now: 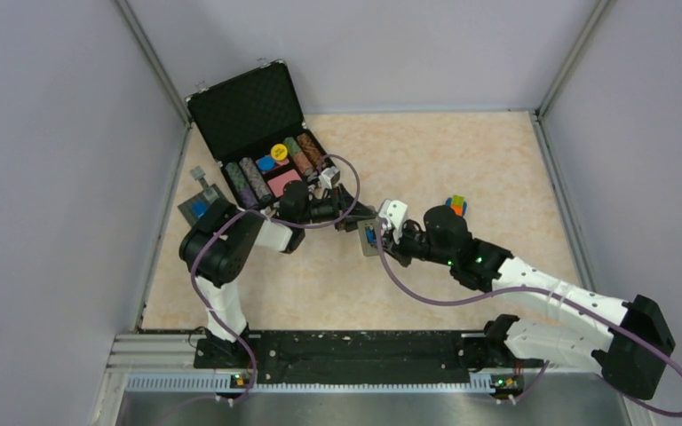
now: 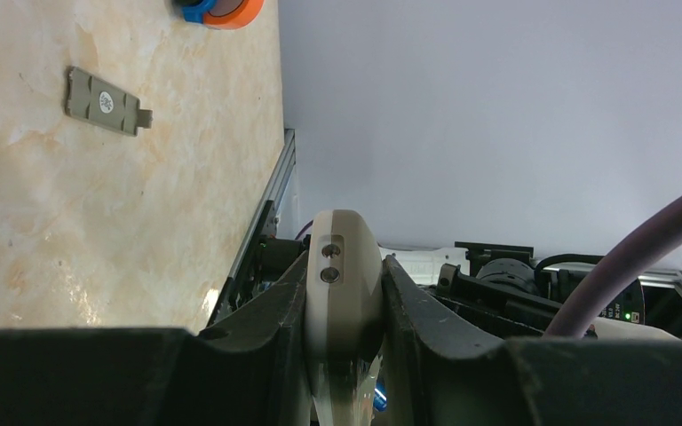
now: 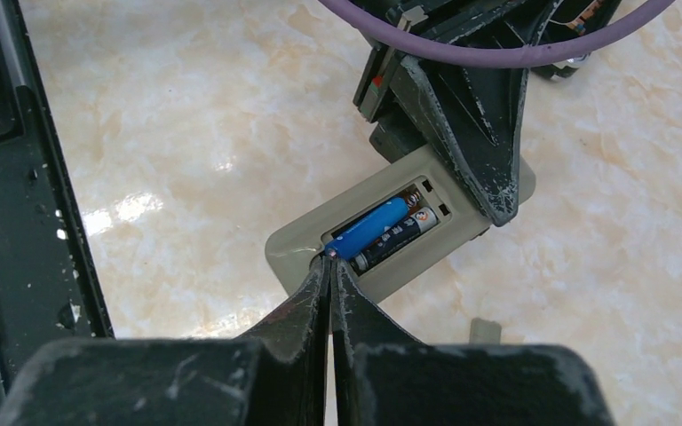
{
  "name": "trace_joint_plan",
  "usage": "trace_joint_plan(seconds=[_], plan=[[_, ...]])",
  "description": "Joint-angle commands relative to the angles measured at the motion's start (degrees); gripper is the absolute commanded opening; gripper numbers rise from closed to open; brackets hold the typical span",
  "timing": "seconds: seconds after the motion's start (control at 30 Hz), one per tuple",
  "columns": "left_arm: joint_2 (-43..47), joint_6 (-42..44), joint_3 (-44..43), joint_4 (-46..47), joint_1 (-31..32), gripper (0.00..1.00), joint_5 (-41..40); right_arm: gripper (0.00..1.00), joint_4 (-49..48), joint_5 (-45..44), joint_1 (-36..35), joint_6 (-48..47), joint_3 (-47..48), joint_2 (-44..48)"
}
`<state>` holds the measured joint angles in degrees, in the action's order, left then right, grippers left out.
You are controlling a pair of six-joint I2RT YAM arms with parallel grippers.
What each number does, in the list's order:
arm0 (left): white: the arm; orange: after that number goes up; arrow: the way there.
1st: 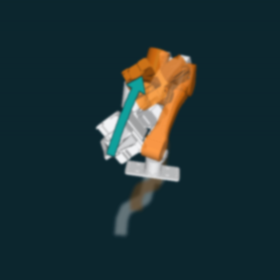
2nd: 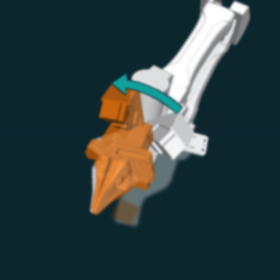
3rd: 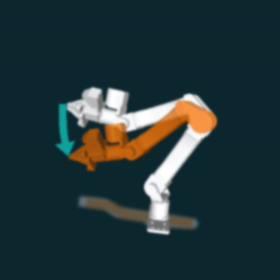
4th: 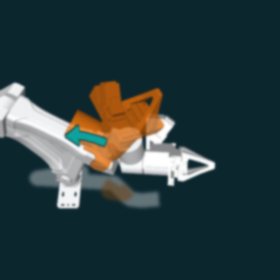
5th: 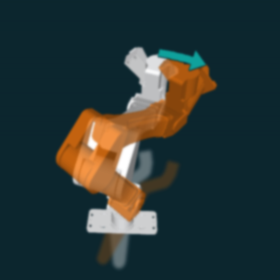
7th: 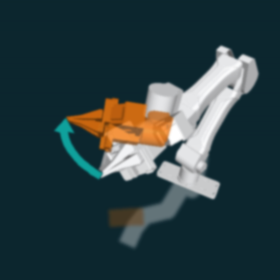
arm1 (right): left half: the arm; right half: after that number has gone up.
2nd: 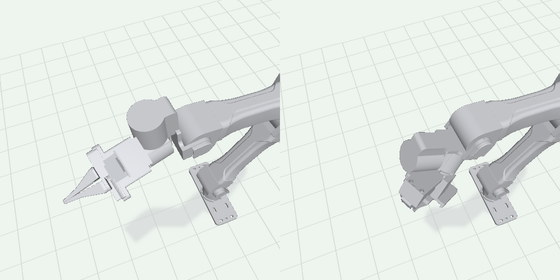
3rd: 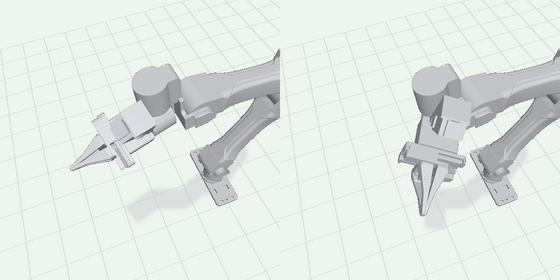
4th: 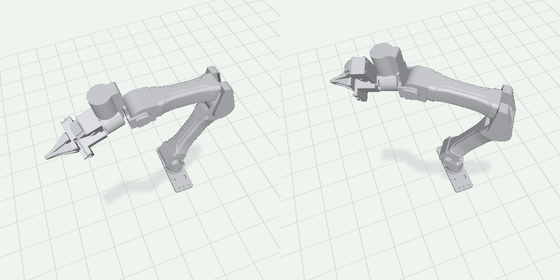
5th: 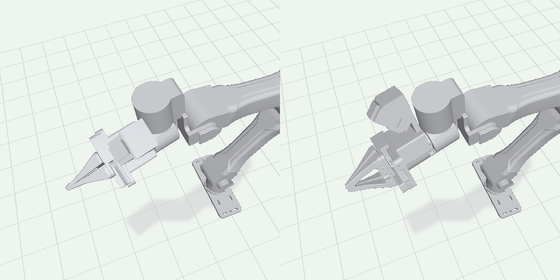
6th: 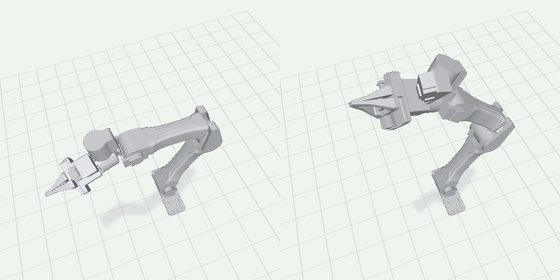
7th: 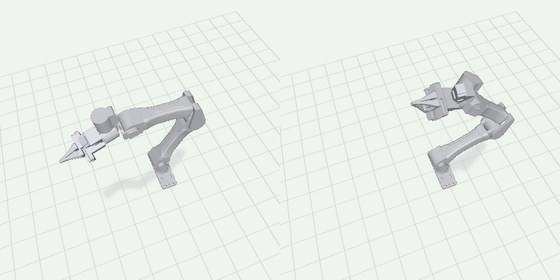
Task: Load the batteries into the remote control
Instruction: Load the battery into the remote control.
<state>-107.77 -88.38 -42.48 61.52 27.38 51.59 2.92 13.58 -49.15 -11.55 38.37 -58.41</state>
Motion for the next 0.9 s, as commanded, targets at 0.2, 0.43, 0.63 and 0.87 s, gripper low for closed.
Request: trace_joint_plan(seconds=[0.2, 0.43, 0.63, 0.87], plan=[[0.9, -0.1, -2.4, 2.4, 0.4, 0.00, 0.2, 0.00, -2.4, -2.7, -0.8, -1.5, 2.8, -0.9], [0.7, -0.1, -2.6, 2.4, 0.7, 0.00, 0.0, 0.00, -4.4, -4.0, -0.8, 0.2, 2.7, -1.9], [0.6, -0.1, -2.7, 2.5, 0.8, 0.00, -0.3, 0.00, -1.8, -6.3, -0.8, 4.5, 6.1, -6.0], [0.8, 0.0, -2.5, 2.5, 0.9, 0.00, -0.4, 0.00, -1.6, -8.6, -0.8, 5.2, 6.3, -6.8]])
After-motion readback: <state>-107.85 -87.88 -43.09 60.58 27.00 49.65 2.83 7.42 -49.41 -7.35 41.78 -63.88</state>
